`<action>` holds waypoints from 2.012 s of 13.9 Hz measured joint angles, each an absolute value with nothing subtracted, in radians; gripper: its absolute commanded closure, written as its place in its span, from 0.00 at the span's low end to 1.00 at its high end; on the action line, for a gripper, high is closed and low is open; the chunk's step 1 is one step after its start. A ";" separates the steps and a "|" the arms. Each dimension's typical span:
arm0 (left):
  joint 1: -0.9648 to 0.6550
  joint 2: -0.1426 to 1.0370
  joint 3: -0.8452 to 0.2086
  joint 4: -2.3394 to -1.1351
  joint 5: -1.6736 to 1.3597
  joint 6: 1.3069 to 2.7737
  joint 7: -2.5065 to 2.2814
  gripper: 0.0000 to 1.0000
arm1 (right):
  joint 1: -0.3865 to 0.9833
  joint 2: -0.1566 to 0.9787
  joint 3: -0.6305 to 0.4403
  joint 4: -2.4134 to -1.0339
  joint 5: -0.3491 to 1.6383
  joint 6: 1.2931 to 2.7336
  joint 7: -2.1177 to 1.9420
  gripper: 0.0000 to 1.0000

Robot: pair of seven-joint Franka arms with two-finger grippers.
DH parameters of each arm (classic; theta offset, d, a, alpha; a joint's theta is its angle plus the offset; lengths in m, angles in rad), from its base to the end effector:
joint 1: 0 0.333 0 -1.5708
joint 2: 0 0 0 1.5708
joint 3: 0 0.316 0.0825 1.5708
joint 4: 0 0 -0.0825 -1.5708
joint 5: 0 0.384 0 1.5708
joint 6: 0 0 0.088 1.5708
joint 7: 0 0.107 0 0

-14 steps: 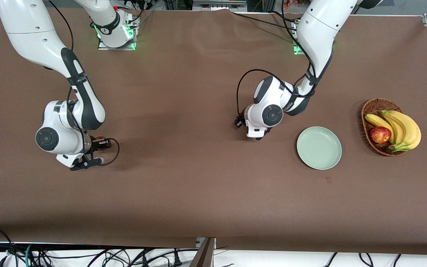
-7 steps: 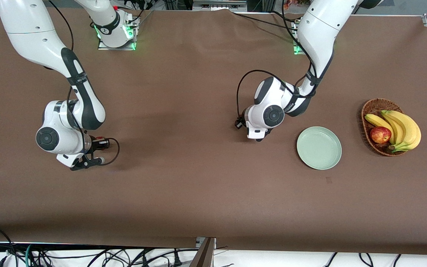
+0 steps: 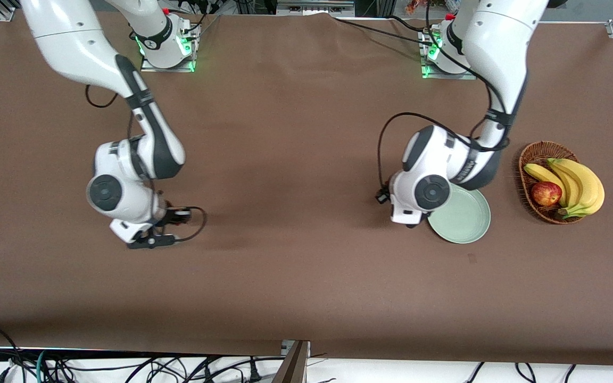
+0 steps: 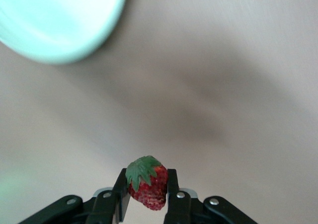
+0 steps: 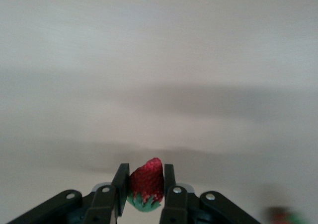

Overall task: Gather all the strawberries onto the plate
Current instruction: 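Drop the strawberry onto the plate while the right gripper carries another mid-table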

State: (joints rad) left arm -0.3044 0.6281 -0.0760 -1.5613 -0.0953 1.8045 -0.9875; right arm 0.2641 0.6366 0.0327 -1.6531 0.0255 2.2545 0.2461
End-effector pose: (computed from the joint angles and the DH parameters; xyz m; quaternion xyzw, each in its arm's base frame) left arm 0.6074 -0.2450 0.2542 -0.9277 -0.3142 0.1896 0.0686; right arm 0.6524 0.1976 0.2374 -0.9996 -0.0141 0.0221 0.0141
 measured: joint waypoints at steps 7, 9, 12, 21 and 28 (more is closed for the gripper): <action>-0.072 0.690 -0.068 -1.554 -0.034 1.817 -0.376 0.84 | 0.465 0.762 0.139 -1.450 0.026 2.295 0.802 0.80; -0.019 0.730 -0.069 -1.554 -0.034 1.855 -0.147 0.84 | 0.527 0.807 0.141 -1.401 0.026 2.372 0.905 0.80; 0.011 0.747 -0.069 -1.553 -0.034 1.864 0.005 0.14 | 0.600 0.854 0.142 -1.369 0.026 2.463 0.962 0.80; 0.012 0.747 -0.078 -1.552 -0.034 1.864 0.019 0.00 | 0.726 0.948 0.143 -1.323 0.026 2.611 1.068 0.27; 0.010 0.744 -0.089 -1.548 -0.034 1.864 0.019 0.00 | 0.703 0.940 0.119 -1.249 0.023 2.515 1.027 0.00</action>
